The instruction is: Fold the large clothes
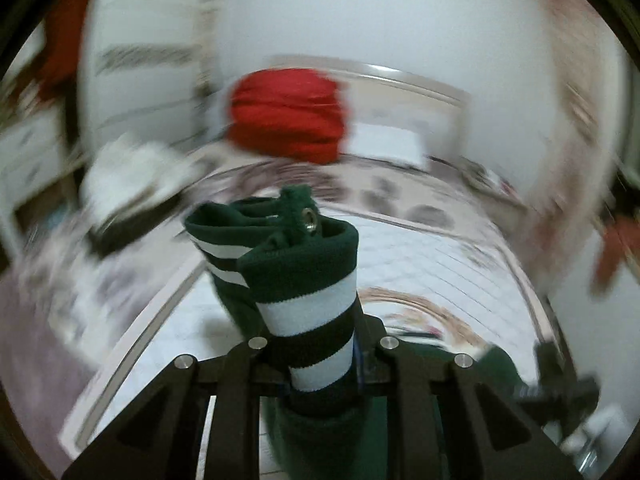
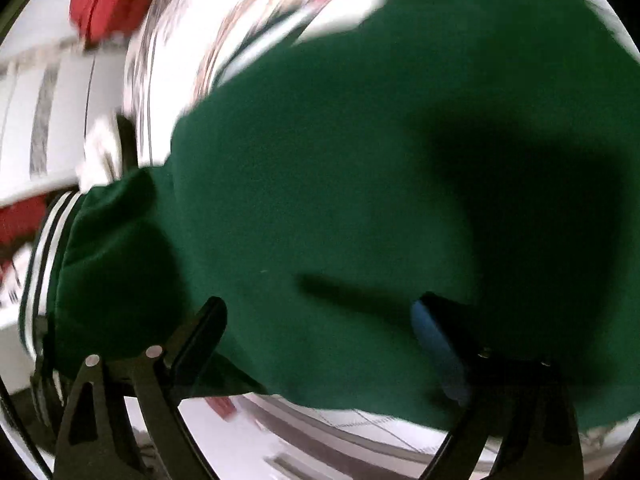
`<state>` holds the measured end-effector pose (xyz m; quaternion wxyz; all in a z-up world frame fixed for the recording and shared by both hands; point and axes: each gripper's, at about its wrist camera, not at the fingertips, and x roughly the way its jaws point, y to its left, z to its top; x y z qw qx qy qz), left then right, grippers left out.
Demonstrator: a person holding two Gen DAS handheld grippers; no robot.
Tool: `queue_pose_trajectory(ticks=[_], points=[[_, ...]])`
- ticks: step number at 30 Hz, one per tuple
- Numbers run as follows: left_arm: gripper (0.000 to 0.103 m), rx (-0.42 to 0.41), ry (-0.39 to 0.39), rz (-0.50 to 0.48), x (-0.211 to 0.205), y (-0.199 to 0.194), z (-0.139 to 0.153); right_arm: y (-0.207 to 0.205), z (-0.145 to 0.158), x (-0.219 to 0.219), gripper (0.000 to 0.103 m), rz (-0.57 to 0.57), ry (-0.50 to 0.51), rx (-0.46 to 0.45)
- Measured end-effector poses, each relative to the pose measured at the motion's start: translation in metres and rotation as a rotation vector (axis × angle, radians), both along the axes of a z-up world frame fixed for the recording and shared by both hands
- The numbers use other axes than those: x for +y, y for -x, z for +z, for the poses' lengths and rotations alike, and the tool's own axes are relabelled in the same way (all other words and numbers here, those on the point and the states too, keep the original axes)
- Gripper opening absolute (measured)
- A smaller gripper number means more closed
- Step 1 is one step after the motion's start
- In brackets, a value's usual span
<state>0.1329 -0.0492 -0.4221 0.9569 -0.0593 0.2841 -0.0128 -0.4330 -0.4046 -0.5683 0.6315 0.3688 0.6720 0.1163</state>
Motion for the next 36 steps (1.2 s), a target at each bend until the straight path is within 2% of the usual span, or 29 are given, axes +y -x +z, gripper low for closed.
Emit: queue_pose_trajectory(ticks=[3, 5, 7, 8, 10, 11, 12, 14, 16, 19, 21, 22, 24, 26, 27, 28, 31, 34, 36], points=[[0.017, -0.01, -0.088, -0.193, -0.066, 0.001, 0.007, 0.03, 0.037, -0.066, 0.094, -0.116, 0.074, -0.095], [0.016, -0.004, -0.114, -0.312, -0.106, 0.004, 0.005, 0.051, 0.06, -0.113, 0.094, -0.183, 0.193, -0.141], [0.016, 0.0, -0.158, -0.438, -0.153, 0.011, -0.002, 0.065, 0.059, -0.154, 0.094, -0.191, 0.361, -0.087], [0.016, 0.009, -0.172, -0.492, -0.173, 0.013, -0.006, 0.071, 0.052, -0.168, 0.094, -0.194, 0.389, -0.058], [0.016, 0.046, -0.192, -0.598, -0.212, 0.017, -0.021, 0.084, 0.022, -0.196, 0.094, -0.2, 0.366, 0.035], [0.016, 0.073, -0.212, -0.662, -0.235, 0.021, -0.035, 0.094, 0.006, -0.21, 0.093, -0.226, 0.321, 0.075], [0.016, 0.097, -0.226, -0.705, -0.249, 0.022, -0.047, 0.107, -0.013, -0.225, 0.093, -0.274, 0.234, 0.113], [0.016, 0.148, -0.278, -0.772, -0.271, 0.027, -0.078, 0.123, -0.026, -0.239, 0.092, -0.347, 0.166, 0.132], [0.016, 0.237, -0.319, -0.819, -0.286, 0.028, -0.111, 0.138, -0.023, -0.259, 0.092, -0.383, 0.137, 0.111], [0.02, 0.333, -0.366, -0.822, -0.295, 0.027, -0.134, 0.161, -0.01, -0.28, 0.092, -0.371, 0.137, 0.107], [0.026, 0.38, -0.37, -0.822, -0.296, 0.026, -0.134, 0.164, -0.002, -0.282, 0.092, -0.331, 0.145, 0.113], [0.027, 0.389, -0.361, -0.819, -0.295, 0.025, -0.13, 0.164, 0.004, -0.29, 0.092, -0.311, 0.144, 0.108], [0.031, 0.394, -0.29, -0.811, -0.29, 0.026, -0.111, 0.15, 0.024, -0.27, 0.092, -0.271, 0.147, 0.094], [0.05, 0.415, -0.181, -0.794, -0.278, 0.024, -0.09, 0.15, 0.041, -0.264, 0.092, -0.247, 0.147, 0.063], [0.075, 0.419, -0.136, -0.777, -0.271, 0.028, -0.085, 0.149, 0.049, -0.262, 0.092, -0.246, 0.141, 0.05], [0.087, 0.414, -0.098, -0.754, -0.262, 0.034, -0.078, 0.147, 0.057, -0.259, 0.092, -0.251, 0.119, 0.029], [0.088, 0.43, 0.031, -0.64, -0.23, 0.023, -0.057, 0.116, 0.07, -0.229, 0.092, -0.245, 0.043, -0.039], [0.088, 0.487, 0.165, -0.47, -0.183, 0.006, -0.053, 0.09, 0.071, -0.203, 0.092, -0.201, -0.063, -0.096], [0.088, 0.508, 0.181, -0.366, -0.156, -0.005, -0.06, 0.066, 0.059, -0.185, 0.092, -0.175, -0.078, -0.101]])
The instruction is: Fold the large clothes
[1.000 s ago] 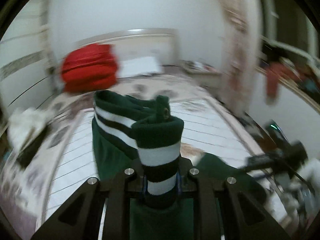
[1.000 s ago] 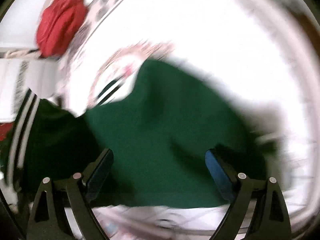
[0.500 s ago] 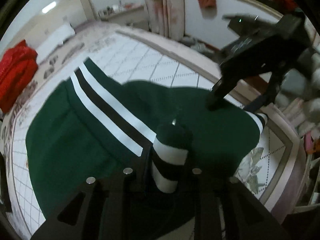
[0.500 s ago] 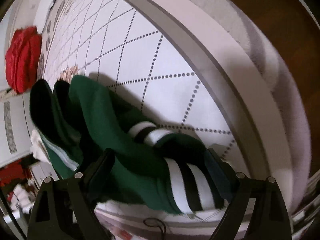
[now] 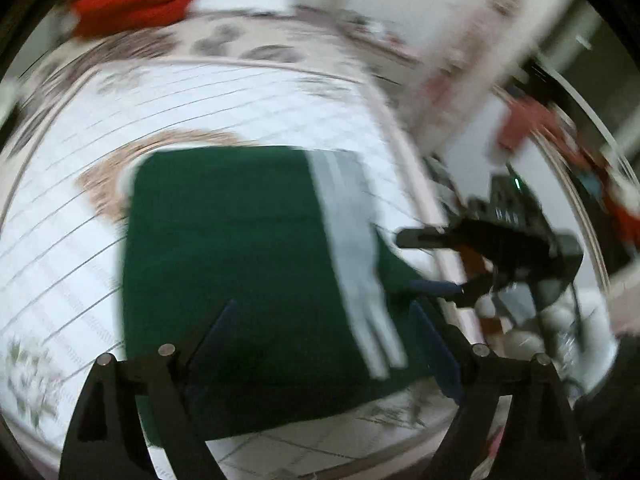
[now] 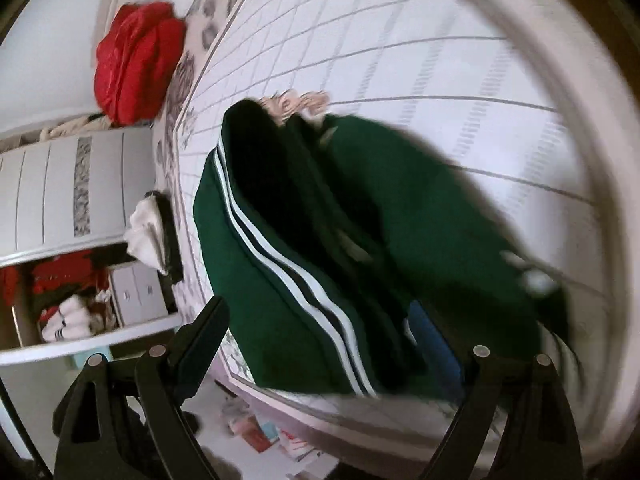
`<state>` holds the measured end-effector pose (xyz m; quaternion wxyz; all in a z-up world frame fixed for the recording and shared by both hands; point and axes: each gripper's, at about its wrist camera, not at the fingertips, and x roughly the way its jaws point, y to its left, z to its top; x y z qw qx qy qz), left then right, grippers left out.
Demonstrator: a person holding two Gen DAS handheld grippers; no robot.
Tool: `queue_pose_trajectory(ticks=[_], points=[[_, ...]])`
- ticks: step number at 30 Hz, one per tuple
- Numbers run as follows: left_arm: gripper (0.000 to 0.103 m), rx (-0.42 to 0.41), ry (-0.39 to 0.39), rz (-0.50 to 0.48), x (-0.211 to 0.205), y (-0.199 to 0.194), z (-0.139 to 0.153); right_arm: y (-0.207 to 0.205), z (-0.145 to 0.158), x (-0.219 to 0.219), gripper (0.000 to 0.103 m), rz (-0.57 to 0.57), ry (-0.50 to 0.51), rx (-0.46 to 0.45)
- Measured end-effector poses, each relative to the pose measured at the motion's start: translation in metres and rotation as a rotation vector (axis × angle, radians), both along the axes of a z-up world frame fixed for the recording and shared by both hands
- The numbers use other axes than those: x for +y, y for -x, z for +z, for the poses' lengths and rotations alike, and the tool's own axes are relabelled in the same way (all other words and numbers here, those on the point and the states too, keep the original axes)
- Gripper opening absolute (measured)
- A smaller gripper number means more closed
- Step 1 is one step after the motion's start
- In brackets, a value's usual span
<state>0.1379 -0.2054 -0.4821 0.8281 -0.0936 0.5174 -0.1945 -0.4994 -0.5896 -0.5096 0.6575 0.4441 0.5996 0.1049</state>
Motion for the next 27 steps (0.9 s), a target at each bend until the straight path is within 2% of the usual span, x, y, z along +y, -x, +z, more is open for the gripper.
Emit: queue_pose_trajectory(ticks=[4, 6, 7, 9, 10, 12, 13, 14, 16, 17, 18, 19, 20, 21, 22, 24, 27], points=[[0.087, 0.032, -0.15, 0.145, 0.046, -0.015, -0.028, -0.042, -0.045, 0.029, 0.092, 0.068, -0.014, 0.028], [0.087, 0.05, -0.219, 0.19, 0.062, -0.017, -0.039, -0.049, -0.052, 0.039, 0.058, 0.054, -0.022, 0.035], [0.087, 0.057, -0.243, 0.208, 0.069, -0.017, -0.042, -0.051, -0.048, 0.045, 0.011, 0.058, 0.0, 0.035], [0.088, 0.057, -0.262, 0.227, 0.078, -0.013, -0.042, -0.052, -0.033, 0.054, 0.008, 0.006, -0.031, 0.012], [0.088, 0.056, -0.255, 0.225, 0.079, -0.01, -0.04, -0.039, -0.015, 0.051, 0.007, -0.048, -0.105, -0.013], [0.087, 0.044, -0.242, 0.204, 0.074, -0.006, -0.037, -0.023, -0.001, 0.053, 0.007, -0.085, -0.184, -0.021], [0.087, 0.035, -0.237, 0.177, 0.068, -0.003, -0.034, -0.012, -0.002, 0.05, 0.008, -0.086, -0.183, 0.012], [0.088, 0.025, -0.245, 0.121, 0.055, 0.005, -0.032, -0.005, -0.006, 0.047, 0.013, -0.088, -0.148, 0.044], [0.087, 0.002, -0.295, 0.021, 0.034, 0.005, -0.03, 0.012, -0.017, 0.031, 0.023, -0.094, 0.003, 0.112], [0.087, -0.015, -0.321, -0.058, 0.017, 0.012, -0.03, 0.022, -0.023, 0.023, 0.025, -0.09, 0.044, 0.161], [0.087, -0.045, -0.374, -0.139, -0.005, 0.022, -0.03, 0.031, -0.026, 0.016, 0.027, -0.091, 0.042, 0.185], [0.087, -0.079, -0.428, -0.209, -0.026, 0.032, -0.032, 0.042, -0.028, 0.009, 0.038, -0.103, 0.025, 0.198], [0.087, -0.108, -0.467, -0.284, -0.047, 0.044, -0.036, 0.053, -0.027, 0.004, 0.056, -0.115, 0.026, 0.205], [0.087, -0.126, -0.504, -0.342, -0.064, 0.053, -0.041, 0.067, -0.024, -0.002, 0.064, -0.122, 0.053, 0.211], [0.088, -0.149, -0.545, -0.392, -0.079, 0.059, -0.048, 0.079, -0.021, -0.008, 0.067, -0.128, 0.077, 0.211], [0.088, -0.201, -0.624, -0.502, -0.111, 0.078, -0.063, 0.101, -0.012, -0.013, 0.067, -0.124, 0.105, 0.206], [0.088, -0.283, -0.717, -0.601, -0.142, 0.097, -0.084, 0.125, -0.004, -0.022, 0.067, -0.112, 0.226, 0.207]])
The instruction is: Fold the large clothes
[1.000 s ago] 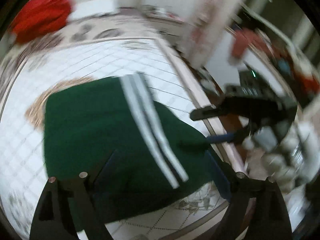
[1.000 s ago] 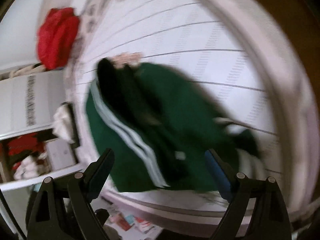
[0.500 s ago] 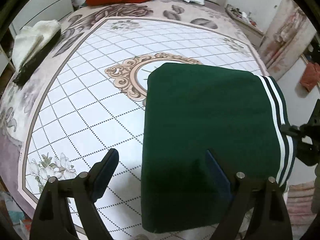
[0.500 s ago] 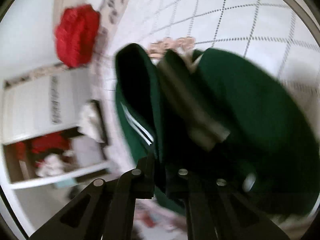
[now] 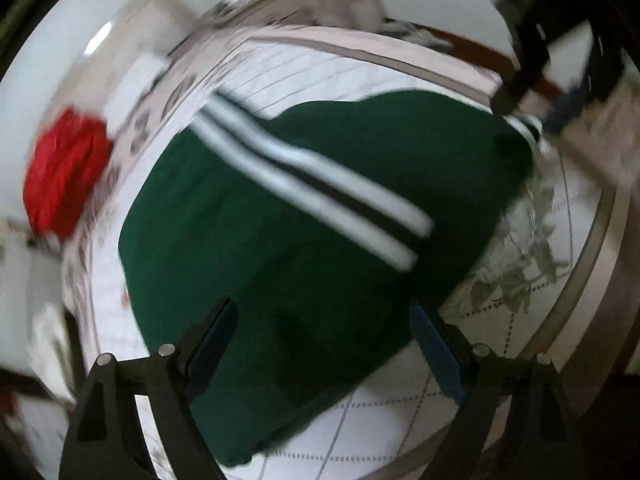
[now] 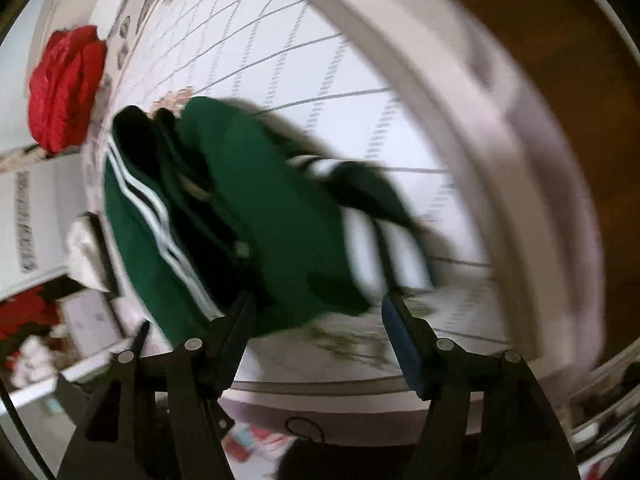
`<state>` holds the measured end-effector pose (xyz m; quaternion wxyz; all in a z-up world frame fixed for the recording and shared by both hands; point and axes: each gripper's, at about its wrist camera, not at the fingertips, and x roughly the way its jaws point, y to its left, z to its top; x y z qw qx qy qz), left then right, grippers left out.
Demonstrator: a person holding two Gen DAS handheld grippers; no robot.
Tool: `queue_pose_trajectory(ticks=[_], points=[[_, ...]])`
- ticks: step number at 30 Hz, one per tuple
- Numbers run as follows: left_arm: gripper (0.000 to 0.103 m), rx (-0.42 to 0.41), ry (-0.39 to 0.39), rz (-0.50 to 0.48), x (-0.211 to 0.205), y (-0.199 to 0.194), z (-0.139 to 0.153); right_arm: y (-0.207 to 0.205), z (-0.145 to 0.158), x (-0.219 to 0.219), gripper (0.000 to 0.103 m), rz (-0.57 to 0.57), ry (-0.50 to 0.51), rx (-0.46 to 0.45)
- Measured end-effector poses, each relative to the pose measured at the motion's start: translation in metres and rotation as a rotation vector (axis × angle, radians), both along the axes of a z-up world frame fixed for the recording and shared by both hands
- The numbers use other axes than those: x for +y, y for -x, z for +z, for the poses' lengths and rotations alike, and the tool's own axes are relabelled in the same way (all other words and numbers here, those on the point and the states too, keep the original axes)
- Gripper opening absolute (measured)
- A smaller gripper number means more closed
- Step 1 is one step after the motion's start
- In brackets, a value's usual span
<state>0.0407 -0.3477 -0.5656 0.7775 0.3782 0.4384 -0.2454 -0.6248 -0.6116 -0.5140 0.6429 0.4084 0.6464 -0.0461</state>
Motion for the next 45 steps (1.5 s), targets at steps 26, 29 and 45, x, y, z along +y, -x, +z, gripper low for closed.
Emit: queue_pose_trajectory(ticks=[26, 29, 45], points=[[0.02, -0.111, 0.071, 0.146, 0.004, -0.045, 0.005, -0.09, -0.083, -0.012, 0.062, 0.118, -0.149, -0.127], [0.054, -0.107, -0.051, 0.163, -0.004, -0.054, -0.023, -0.099, -0.091, -0.001, 0.061, 0.161, -0.188, -0.112], [0.014, -0.318, 0.176, 0.149, -0.006, -0.055, 0.037, -0.11, -0.114, 0.026, 0.059, 0.207, -0.361, -0.102]])
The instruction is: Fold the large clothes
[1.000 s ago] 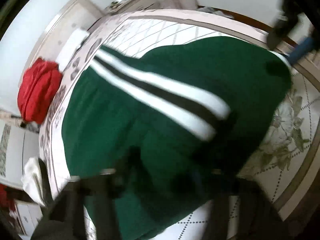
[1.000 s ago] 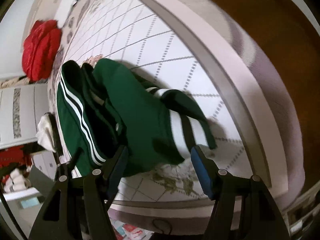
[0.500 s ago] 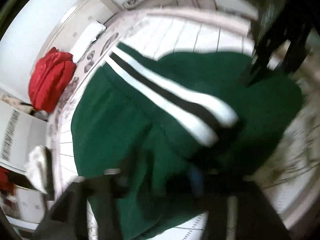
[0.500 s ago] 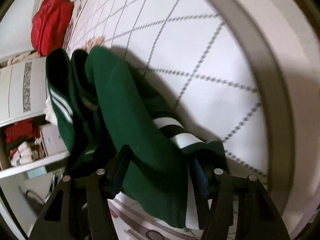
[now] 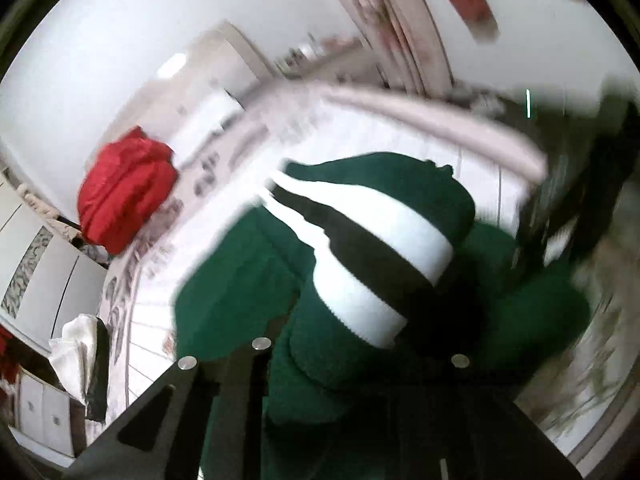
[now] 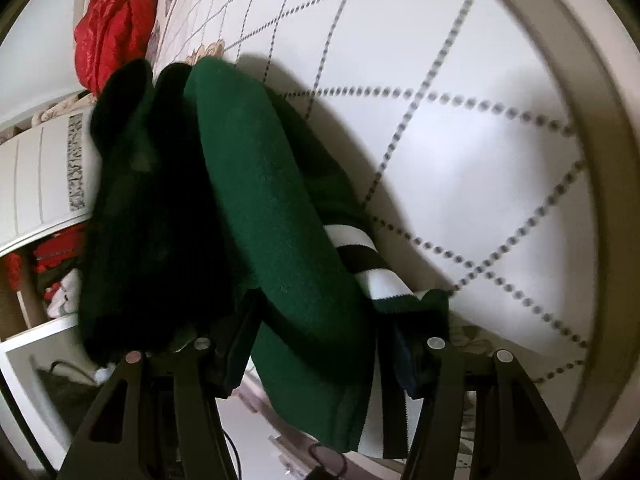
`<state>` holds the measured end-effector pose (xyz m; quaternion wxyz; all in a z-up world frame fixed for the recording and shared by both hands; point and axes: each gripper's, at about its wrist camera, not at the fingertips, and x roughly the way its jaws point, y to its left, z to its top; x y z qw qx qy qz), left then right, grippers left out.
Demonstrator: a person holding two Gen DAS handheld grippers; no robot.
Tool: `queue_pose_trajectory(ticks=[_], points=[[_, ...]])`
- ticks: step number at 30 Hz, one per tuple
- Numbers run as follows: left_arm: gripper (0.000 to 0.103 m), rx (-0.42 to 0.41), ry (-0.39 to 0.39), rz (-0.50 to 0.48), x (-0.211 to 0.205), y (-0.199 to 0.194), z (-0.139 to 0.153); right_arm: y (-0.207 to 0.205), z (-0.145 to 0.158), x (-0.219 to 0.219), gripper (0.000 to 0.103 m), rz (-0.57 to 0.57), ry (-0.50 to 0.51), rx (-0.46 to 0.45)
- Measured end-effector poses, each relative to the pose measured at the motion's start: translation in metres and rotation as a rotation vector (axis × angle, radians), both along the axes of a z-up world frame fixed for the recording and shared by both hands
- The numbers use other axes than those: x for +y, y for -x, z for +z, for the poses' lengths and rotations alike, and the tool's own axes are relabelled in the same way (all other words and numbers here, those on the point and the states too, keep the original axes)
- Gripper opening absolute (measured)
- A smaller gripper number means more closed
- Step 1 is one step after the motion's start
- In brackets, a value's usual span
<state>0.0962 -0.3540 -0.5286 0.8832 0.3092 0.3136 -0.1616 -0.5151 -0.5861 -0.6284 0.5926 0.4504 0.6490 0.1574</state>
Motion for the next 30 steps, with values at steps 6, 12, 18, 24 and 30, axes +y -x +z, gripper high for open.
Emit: queue_pose_trajectory(ticks=[6, 12, 18, 24, 30], points=[[0.014, -0.038, 0.017, -0.136, -0.027, 0.028, 0.025, -0.002, -0.014, 0.009, 0.057, -0.02, -0.056, 0.013], [0.014, 0.082, -0.098, -0.292, -0.051, 0.065, -0.038, -0.003, -0.021, 0.008, 0.056, -0.052, -0.1, 0.032], [0.014, 0.167, -0.176, -0.339, -0.052, 0.062, -0.087, 0.019, -0.022, -0.033, 0.053, -0.21, -0.136, 0.082], [0.026, 0.205, -0.169, -0.27, -0.055, 0.053, -0.077, 0.034, 0.029, -0.061, 0.072, -0.236, 0.04, 0.032], [0.041, 0.305, -0.084, -0.149, -0.044, 0.041, -0.051, 0.014, 0.082, -0.058, 0.072, -0.179, 0.09, -0.073]])
